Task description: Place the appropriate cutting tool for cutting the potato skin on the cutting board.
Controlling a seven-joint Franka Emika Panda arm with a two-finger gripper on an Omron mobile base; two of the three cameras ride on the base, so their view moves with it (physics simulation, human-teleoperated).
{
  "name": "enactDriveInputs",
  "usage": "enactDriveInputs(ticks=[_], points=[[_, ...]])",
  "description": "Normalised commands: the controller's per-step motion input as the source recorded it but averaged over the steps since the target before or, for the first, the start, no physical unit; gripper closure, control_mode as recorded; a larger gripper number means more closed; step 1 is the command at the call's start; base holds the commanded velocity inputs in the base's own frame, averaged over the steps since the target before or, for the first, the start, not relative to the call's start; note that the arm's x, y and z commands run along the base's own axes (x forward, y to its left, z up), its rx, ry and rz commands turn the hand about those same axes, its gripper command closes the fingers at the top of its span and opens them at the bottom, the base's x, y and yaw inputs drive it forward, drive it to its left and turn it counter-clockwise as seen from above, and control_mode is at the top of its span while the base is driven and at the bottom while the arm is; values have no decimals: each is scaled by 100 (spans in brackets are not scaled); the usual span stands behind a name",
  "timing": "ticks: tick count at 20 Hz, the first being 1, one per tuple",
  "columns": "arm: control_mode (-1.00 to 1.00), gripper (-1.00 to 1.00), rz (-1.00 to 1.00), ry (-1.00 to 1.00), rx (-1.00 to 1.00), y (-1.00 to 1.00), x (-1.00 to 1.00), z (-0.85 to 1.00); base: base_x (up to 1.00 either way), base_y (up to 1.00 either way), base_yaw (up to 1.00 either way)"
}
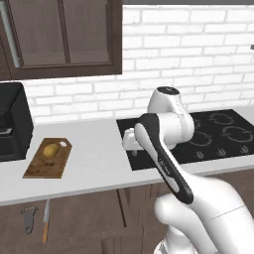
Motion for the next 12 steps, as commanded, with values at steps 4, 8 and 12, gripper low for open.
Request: enactDriveInputs(ticks=[4, 8, 12], points=[[-100, -100, -6, 18, 1, 95, -4, -50, 0, 0, 0], [-100, -100, 0, 18, -6, 75, -2, -66, 0, 0, 0], [-100, -100, 0, 6, -2, 84, -14, -32, 0, 0, 0]])
